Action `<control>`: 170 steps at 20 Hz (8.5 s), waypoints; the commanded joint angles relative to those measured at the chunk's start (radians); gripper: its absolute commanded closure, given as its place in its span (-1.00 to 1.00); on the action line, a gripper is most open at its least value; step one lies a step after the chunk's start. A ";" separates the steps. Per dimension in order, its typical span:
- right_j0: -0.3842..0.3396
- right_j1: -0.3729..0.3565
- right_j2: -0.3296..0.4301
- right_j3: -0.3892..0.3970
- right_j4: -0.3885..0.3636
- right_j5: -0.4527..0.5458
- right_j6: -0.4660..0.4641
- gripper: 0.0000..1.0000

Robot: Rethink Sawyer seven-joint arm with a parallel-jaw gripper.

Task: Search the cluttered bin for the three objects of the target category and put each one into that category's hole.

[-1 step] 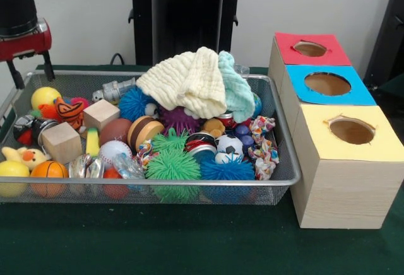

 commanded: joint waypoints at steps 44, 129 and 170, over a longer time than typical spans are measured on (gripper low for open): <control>0.036 0.208 -0.014 -0.069 -0.203 -0.059 -0.130 -1.00; -0.070 0.160 0.168 0.114 -0.148 -0.301 -0.049 1.00; 0.264 -0.374 0.067 0.364 0.267 -0.154 0.202 1.00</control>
